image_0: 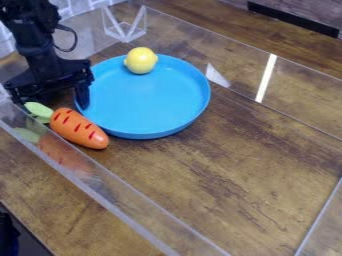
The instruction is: Move the carrot to the right side
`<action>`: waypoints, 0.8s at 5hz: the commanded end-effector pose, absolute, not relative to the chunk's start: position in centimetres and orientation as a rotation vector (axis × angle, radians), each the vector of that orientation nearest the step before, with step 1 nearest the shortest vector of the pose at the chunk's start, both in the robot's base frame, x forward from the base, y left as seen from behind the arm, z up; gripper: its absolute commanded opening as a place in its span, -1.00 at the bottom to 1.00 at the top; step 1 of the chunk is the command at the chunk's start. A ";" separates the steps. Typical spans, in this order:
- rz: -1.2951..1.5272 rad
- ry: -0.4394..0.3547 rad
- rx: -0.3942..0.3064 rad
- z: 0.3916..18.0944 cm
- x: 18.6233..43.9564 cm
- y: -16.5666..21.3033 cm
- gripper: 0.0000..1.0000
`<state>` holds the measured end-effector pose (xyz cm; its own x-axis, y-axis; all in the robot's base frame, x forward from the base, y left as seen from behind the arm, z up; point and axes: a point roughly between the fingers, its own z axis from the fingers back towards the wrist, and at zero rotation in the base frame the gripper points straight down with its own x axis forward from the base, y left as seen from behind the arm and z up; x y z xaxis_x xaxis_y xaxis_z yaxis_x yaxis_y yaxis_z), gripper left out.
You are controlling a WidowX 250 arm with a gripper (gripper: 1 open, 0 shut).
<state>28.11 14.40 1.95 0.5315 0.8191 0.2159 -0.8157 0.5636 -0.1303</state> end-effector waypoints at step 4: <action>0.978 -0.258 0.058 1.3 26.9 14.6 1.00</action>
